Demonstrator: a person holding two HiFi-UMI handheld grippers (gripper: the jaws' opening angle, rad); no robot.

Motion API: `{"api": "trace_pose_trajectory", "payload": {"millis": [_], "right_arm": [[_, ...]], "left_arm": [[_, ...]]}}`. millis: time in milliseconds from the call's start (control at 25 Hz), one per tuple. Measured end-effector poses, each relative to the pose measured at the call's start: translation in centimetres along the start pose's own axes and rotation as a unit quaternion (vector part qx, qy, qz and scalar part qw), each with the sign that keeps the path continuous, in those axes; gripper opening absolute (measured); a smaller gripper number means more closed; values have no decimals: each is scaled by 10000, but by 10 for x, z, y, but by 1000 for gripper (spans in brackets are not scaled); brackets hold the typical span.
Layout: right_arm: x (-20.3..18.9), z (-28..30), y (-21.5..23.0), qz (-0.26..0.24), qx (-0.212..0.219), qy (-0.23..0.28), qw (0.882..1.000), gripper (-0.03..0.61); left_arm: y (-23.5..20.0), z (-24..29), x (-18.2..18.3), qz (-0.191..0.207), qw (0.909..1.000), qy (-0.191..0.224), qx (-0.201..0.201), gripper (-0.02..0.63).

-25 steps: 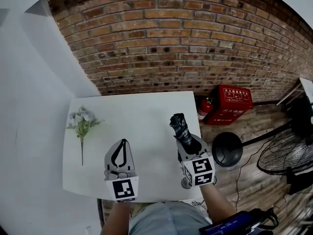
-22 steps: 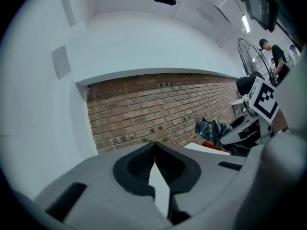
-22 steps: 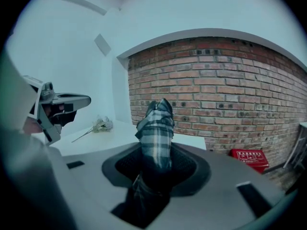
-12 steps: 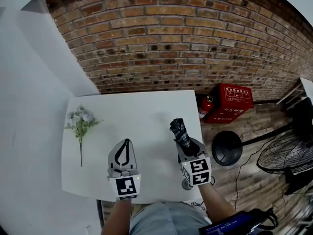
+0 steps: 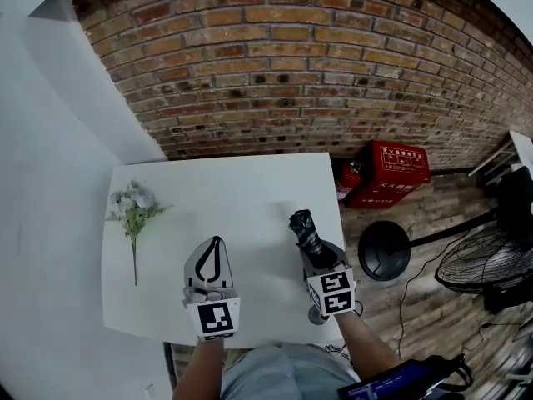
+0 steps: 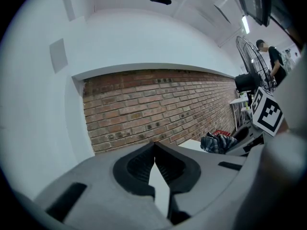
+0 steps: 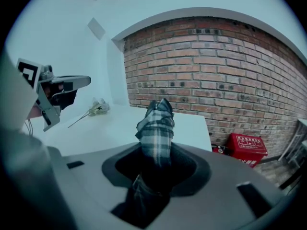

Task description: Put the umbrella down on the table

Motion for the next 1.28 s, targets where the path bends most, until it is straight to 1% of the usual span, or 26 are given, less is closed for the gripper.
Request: {"api": "trace_pose_trajectory", "payload": {"millis": [120,320,520,720,840,1280], "right_arm": [[-5,1,3,9,-17,-56,10000,156],[-9,3,4,5,-28,-136,9999,156],[-11,6,2,-3,-16,-200,9998,157],[-17,11,1,17,13,-356,9994,160],[-23,14,1,23,16,-494,9988,161],[-30,22,1,34,77,-783,9969,167]], "left_arm": [[4,0,1,-75,10000,-25,-19,9],[6,2,-1,-38,10000,-24,-50,8],[6,1,-1,-193,9998,-82,-48,8],[5,1,-3,-176,9998,-114,-61,9],[3,2,-5,-96,9999,-70,-62,8],[3,2,-4,-160,9997,-148,-68,8]]}}
Point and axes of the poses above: the fingertips, and each gripper's own axes: z forward along the fingers, y to its right, x out of its top, the point moved 4 cm from there along -z, backward along the fingers, and after that the axes turned 6 degrees about x, right-handed, at the moved point
